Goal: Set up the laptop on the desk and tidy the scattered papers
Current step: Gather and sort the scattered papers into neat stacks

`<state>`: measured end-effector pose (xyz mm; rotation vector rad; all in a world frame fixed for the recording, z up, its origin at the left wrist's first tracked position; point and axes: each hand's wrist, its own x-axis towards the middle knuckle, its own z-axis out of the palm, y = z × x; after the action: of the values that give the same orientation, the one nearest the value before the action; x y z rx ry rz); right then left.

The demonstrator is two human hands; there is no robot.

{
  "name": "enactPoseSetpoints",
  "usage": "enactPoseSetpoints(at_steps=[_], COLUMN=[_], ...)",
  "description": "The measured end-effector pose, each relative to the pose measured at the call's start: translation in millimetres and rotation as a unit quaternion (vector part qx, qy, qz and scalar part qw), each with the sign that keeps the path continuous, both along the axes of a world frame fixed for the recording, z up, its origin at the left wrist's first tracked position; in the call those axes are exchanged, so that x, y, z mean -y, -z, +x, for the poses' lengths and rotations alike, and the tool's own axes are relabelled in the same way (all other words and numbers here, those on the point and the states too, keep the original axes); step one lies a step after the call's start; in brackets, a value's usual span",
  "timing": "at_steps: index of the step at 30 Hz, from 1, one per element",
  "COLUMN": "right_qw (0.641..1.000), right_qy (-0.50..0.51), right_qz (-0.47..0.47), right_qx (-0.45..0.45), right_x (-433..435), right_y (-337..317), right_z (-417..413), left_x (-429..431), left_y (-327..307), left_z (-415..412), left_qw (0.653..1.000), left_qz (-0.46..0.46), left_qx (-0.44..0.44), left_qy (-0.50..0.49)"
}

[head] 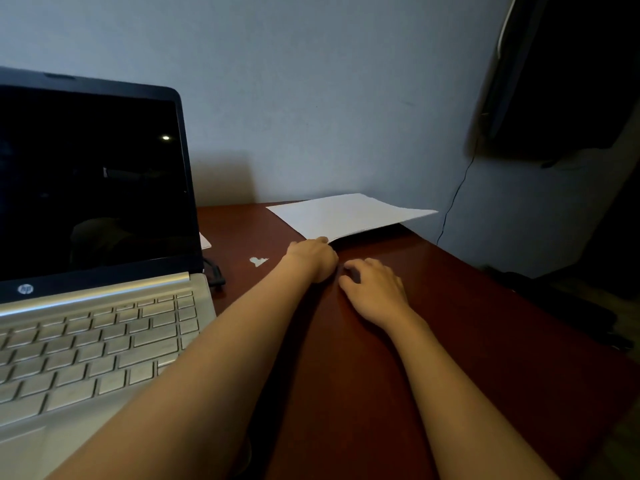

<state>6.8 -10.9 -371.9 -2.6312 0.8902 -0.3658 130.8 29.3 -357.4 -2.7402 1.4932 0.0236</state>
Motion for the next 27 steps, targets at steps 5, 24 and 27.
enactPoseSetpoints(at_steps=[5,24,27], right_qw=[0.988,0.726,0.719], right_qy=[0.034,0.159,0.167], right_qz=[0.119,0.490,0.485], right_qx=[0.096,0.456,0.468], right_x=[1.3,-35.7,-43.9], right_y=[-4.9,-18.6,-19.2], right_z=[-1.6,-51.6,-61.8], left_x=[-16.2,-124.1,-137.1], left_y=[1.5,-12.0,-17.0], left_z=[-4.4,-83.0,-93.0], left_qw=[0.999,0.983,0.973], left_qz=[-0.013,0.034,0.003], left_qx=[-0.035,-0.076,-0.177], left_qy=[0.022,0.163,0.151])
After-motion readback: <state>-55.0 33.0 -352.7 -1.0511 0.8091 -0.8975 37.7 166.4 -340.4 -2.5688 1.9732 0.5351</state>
